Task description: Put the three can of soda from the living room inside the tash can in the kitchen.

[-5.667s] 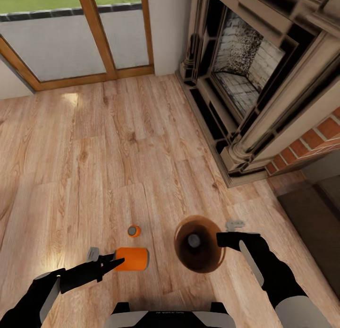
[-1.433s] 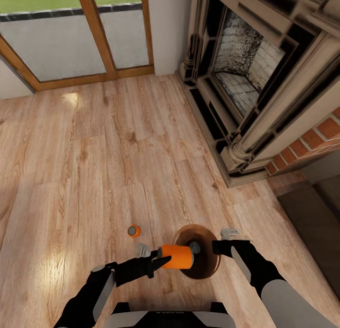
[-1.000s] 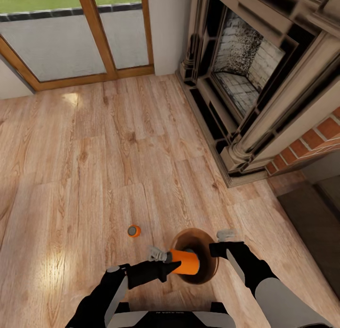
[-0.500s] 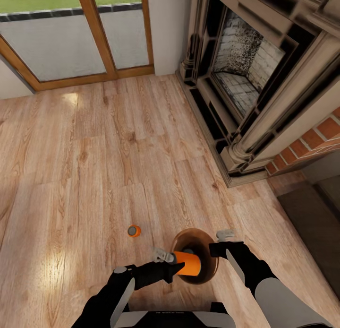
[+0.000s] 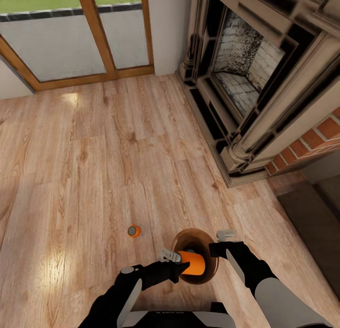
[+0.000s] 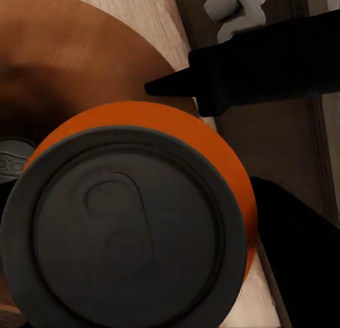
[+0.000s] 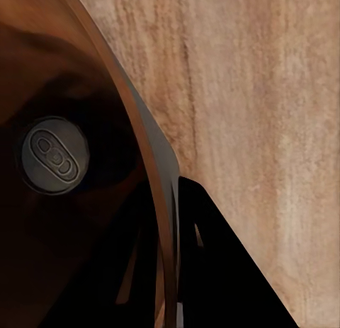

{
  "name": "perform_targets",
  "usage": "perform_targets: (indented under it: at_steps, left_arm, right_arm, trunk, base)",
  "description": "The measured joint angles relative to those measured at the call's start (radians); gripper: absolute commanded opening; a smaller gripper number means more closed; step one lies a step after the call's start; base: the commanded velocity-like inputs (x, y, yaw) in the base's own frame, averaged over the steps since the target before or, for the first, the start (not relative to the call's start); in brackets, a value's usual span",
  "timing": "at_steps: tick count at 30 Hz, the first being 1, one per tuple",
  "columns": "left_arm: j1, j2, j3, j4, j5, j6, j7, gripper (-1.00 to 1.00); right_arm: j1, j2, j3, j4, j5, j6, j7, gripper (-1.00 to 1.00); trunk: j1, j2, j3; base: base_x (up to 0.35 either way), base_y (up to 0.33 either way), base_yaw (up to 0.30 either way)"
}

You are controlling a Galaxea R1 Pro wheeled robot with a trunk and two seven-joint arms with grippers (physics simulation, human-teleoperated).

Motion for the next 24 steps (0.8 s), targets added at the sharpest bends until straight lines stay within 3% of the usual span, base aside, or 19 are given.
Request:
perform_targets:
  at_steps: [2, 3, 20, 22, 24]
  left_arm:
    - [0.000, -0.001, -0.006, 0.000, 0.000, 0.000, 0.009, -1.00]
    - [0.000, -0.001, -0.008, 0.000, 0.000, 0.000, 0.012, 1.00]
    - [0.000, -0.004, -0.017, -0.002, 0.002, 0.000, 0.017, 1.00]
    - [0.000, -0.002, -0.012, -0.019, 0.004, -0.001, -0.016, 1.00]
    - [0.000, 0.011, -0.006, -0.044, 0.007, 0.000, -0.149, 1.00]
  right_arm:
    - [0.000, 0.000, 0.000, 0.000, -0.001, 0.000, 0.000, -1.00]
    - [0.000, 0.000, 0.000, 0.000, 0.000, 0.000, 0.000, -1.00]
    - [0.000, 0.000, 0.000, 0.000, 0.000, -0.001, 0.000, -1.00]
    - [0.000, 0.000, 0.000, 0.000, 0.000, -0.001, 0.000, -1.00]
    - [0.000, 0.000, 0.000, 0.000, -0.001, -0.001, 0.000, -1.00]
  trunk:
    - [0.000, 0.000, 0.000]
    - [0.000, 0.000, 0.000]
    - [0.000, 0.000, 0.000]
    - [0.000, 0.000, 0.000]
    - [0.000, 0.000, 0.000]
  base:
    - [0.000, 0.000, 0.000]
    - [0.000, 0.000, 0.000]
    - [0.000, 0.000, 0.000]
    - [0.000, 0.000, 0.000]
    - [0.000, 0.000, 0.000]
